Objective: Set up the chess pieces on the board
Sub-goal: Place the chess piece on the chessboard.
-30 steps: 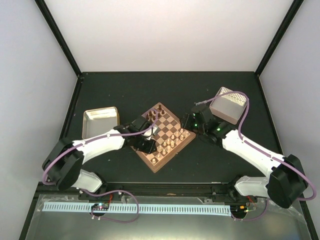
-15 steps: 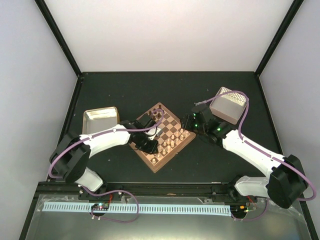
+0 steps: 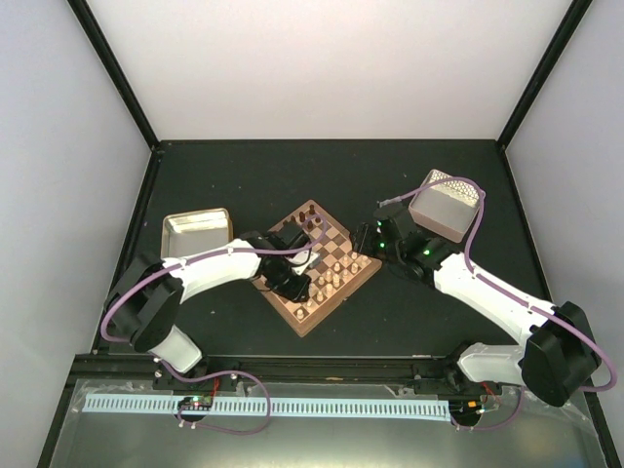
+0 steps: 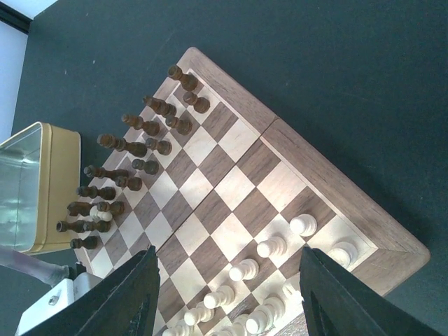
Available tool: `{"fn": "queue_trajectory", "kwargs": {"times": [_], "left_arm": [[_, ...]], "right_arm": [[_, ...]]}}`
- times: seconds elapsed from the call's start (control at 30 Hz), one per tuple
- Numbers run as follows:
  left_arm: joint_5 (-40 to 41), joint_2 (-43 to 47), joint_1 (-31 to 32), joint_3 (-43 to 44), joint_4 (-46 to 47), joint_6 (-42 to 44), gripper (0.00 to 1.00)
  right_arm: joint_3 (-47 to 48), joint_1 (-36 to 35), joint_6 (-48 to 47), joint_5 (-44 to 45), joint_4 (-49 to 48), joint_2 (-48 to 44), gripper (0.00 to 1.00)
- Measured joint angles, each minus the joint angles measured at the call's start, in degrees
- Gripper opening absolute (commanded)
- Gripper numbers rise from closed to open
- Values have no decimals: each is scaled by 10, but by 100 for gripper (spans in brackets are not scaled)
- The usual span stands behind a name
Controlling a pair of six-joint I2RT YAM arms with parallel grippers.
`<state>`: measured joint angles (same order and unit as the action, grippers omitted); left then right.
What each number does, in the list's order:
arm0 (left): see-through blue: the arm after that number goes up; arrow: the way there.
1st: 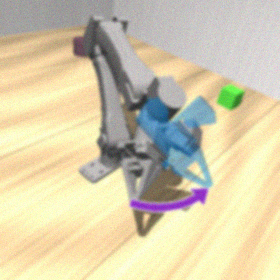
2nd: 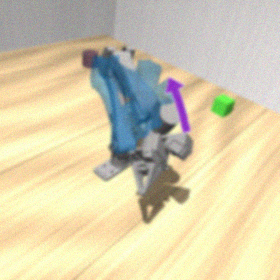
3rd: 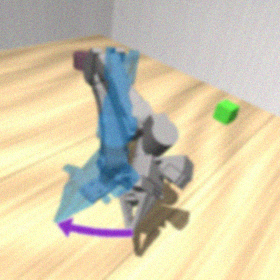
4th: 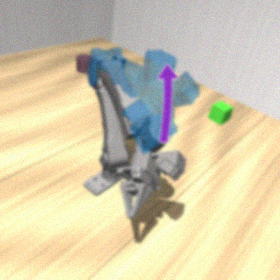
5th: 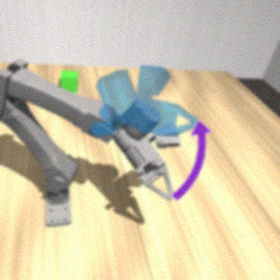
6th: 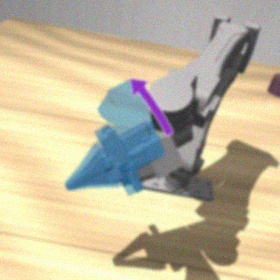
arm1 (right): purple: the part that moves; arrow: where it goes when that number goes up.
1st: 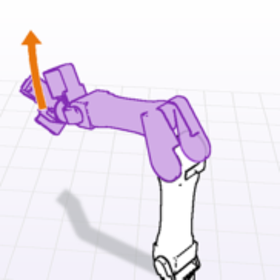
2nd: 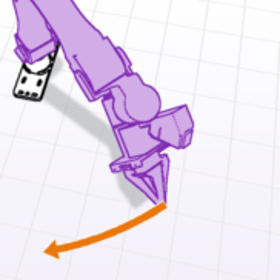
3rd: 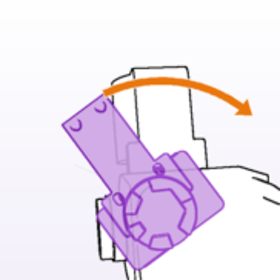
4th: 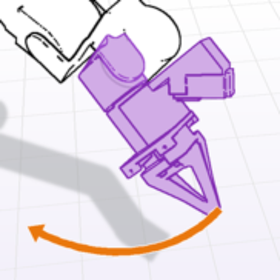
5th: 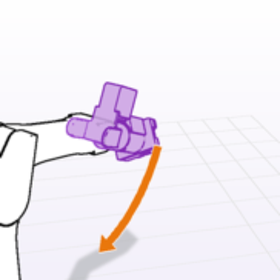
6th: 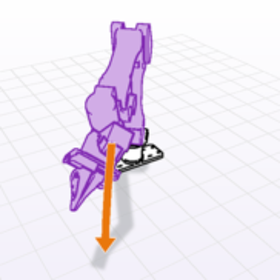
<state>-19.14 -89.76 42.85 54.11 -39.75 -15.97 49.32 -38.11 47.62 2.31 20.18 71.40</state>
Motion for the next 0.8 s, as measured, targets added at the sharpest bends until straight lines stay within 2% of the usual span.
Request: {"fn": "queue_trajectory", "kwargs": {"times": [0.17,0.57,0.7,0.8], "left_arm": [[13,-4,3,0,-16,4,23],[24,1,3,2,-24,8,40],[31,25,2,3,-23,6,45],[67,71,-3,3,-17,-8,48]], "right_arm": [[0,0,-2,-6,0,0,56],[1,0,-7,-14,0,0,57],[4,0,-15,-15,1,1,57],[12,0,-28,-27,1,9,56]]}}
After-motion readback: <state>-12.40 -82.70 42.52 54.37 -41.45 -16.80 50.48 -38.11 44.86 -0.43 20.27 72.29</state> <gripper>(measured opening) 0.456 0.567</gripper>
